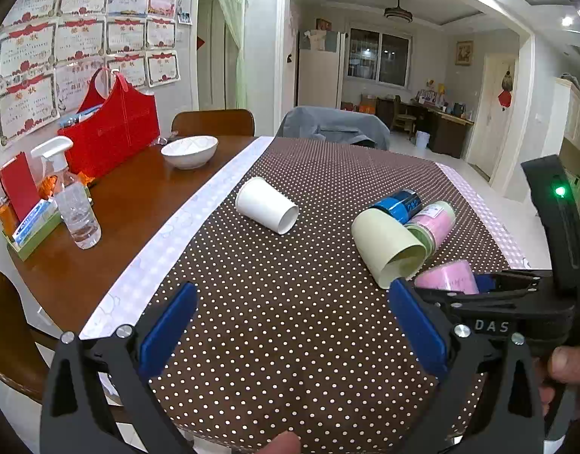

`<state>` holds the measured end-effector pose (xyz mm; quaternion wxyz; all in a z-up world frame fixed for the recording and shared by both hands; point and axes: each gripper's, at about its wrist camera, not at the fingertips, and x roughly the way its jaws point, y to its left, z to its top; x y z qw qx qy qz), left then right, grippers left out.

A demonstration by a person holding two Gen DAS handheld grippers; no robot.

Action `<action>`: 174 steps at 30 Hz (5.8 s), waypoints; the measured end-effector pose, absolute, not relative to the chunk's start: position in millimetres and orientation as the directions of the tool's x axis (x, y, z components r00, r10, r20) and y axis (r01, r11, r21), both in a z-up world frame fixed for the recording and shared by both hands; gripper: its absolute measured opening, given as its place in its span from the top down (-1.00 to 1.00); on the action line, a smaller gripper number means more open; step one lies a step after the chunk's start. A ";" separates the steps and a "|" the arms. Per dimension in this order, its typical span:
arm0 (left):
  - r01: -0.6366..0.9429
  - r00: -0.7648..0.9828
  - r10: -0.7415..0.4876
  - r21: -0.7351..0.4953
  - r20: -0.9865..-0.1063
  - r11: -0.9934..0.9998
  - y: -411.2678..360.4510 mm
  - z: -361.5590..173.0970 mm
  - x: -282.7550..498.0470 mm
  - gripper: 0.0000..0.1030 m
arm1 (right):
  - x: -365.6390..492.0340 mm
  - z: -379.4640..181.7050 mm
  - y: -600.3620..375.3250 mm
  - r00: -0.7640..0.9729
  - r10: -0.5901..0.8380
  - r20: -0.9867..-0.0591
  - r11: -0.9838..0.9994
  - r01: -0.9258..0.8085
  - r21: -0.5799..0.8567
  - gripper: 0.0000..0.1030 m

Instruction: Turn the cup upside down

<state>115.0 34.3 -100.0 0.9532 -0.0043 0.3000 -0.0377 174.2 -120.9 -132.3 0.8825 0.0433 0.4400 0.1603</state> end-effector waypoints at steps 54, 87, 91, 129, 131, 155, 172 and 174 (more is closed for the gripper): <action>0.067 0.829 -0.085 -0.052 -0.553 0.996 31.6 -92.4 108.6 -0.93 | 96.0 -203.1 -88.3 0.899 -0.041 -0.435 0.997 0.008 -0.078 -0.39; 0.115 0.875 -0.110 -0.019 -0.471 0.993 13.9 -54.2 78.5 -0.93 | 75.3 -96.7 -164.5 0.858 0.117 -0.500 0.976 -0.007 0.218 -0.88; 0.126 0.885 -0.115 -0.006 -0.451 0.992 8.6 -44.1 68.7 -0.93 | 69.9 -80.5 -182.7 0.862 0.078 -0.500 0.975 0.040 0.221 -0.88; 0.138 0.947 -0.134 -0.006 -0.292 0.990 7.7 5.5 -32.0 -0.93 | -35.6 -1.6 -168.6 0.941 -0.014 -0.339 0.997 0.038 0.063 -0.88; 0.134 0.949 -0.129 -0.004 -0.287 0.991 7.7 6.0 -33.9 -0.93 | -38.0 -0.1 -169.3 0.942 -0.015 -0.335 0.997 0.039 0.066 -0.88; 0.117 0.946 -0.117 -0.019 -0.302 0.993 12.1 2.1 -33.4 -0.93 | -42.8 0.0 -166.0 0.941 0.000 -0.339 0.997 0.024 0.067 -0.88; 0.125 0.934 -0.129 -0.033 -0.332 0.992 11.2 -3.0 -28.4 -0.93 | -39.2 -2.7 -163.0 0.936 0.009 -0.351 0.997 0.016 0.069 -0.88; 0.120 0.934 -0.125 -0.036 -0.334 0.992 11.9 -3.1 -27.9 -0.93 | -38.8 -3.0 -163.0 0.936 0.009 -0.351 0.997 0.017 0.070 -0.88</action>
